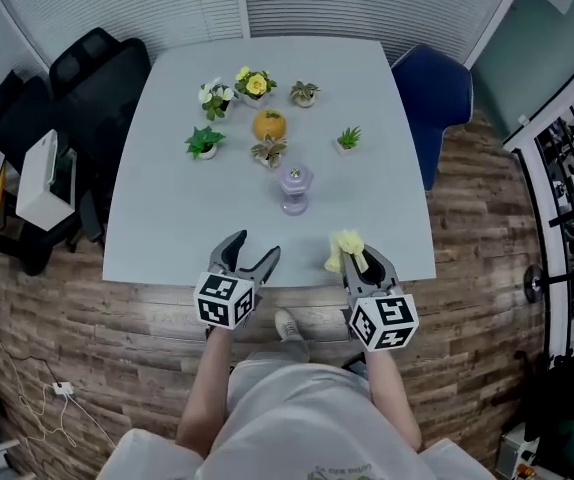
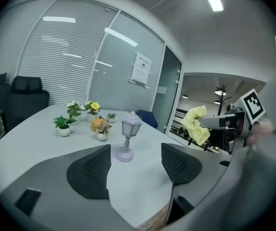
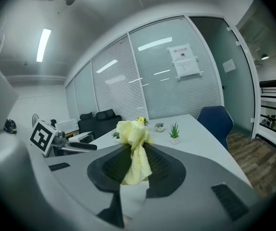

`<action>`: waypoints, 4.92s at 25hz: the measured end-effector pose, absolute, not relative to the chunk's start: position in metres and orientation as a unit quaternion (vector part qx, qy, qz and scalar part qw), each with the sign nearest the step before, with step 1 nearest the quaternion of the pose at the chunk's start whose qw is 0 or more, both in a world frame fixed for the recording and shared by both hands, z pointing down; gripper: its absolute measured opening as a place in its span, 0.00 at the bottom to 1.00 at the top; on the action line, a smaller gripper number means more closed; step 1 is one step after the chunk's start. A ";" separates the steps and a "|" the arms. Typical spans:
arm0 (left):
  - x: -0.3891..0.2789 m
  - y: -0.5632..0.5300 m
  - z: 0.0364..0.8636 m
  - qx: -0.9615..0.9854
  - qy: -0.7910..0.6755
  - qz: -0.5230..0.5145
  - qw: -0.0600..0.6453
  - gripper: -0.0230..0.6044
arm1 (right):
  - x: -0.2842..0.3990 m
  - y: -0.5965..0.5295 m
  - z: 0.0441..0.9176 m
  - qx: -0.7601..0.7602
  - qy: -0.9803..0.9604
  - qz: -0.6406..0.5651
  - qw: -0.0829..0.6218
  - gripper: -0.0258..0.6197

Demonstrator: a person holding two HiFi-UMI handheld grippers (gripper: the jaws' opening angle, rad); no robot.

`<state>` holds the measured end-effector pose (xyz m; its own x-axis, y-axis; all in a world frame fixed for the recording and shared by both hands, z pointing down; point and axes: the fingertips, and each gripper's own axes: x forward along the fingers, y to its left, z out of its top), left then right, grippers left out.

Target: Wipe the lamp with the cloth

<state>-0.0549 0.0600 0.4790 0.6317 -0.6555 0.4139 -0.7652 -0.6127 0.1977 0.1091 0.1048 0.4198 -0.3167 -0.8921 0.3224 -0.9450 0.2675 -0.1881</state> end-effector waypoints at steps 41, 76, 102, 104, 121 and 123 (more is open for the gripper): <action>-0.012 -0.052 0.609 0.913 -0.216 0.318 0.134 0.53 | 0.112 -0.057 0.427 0.511 -0.830 0.221 0.034 0.17; 0.019 -0.073 0.639 0.914 -0.121 0.385 0.026 0.51 | 0.089 -0.087 0.431 0.435 -0.859 0.269 0.018 0.17; 0.019 -0.072 0.639 0.915 -0.119 0.384 0.026 0.51 | 0.034 -0.101 0.409 0.377 -0.908 0.167 0.074 0.17; 0.019 -0.072 0.639 0.915 -0.119 0.384 0.027 0.51 | 0.035 -0.106 0.407 0.374 -0.908 0.173 0.072 0.18; 0.018 -0.073 0.638 0.915 -0.117 0.384 0.027 0.51 | 0.024 -0.120 0.435 0.359 -0.907 0.190 0.112 0.18; 0.018 -0.073 0.638 0.915 -0.118 0.384 0.026 0.51 | 0.025 -0.120 0.436 0.359 -0.908 0.186 0.113 0.18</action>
<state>0.0180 -0.0727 0.6379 0.6774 -0.1953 0.7092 -0.2357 -0.9709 -0.0422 0.0246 -0.1199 0.4358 -0.7165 -0.6099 0.3386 -0.6940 0.6726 -0.2568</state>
